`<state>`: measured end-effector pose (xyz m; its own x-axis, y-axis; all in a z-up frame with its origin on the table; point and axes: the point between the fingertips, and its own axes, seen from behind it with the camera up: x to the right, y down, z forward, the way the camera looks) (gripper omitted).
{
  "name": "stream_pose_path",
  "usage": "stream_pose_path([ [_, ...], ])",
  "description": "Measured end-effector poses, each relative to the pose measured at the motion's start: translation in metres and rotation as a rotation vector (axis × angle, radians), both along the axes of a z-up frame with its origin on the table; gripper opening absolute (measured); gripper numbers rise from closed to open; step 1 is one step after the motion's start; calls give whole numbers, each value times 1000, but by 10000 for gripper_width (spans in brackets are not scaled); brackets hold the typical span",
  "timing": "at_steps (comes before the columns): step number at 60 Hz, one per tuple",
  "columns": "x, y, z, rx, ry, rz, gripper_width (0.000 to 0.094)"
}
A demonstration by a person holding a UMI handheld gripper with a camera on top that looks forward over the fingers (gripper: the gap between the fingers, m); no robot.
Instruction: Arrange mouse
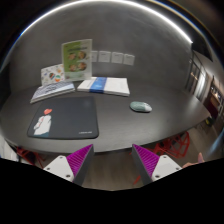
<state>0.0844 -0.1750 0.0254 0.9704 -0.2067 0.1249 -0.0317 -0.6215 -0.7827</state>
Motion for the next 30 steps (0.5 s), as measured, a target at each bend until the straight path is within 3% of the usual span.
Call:
stream_pose_path([
  [15, 68, 41, -28, 4, 37, -194, 828],
  [30, 119, 122, -36, 72, 102, -190, 831],
])
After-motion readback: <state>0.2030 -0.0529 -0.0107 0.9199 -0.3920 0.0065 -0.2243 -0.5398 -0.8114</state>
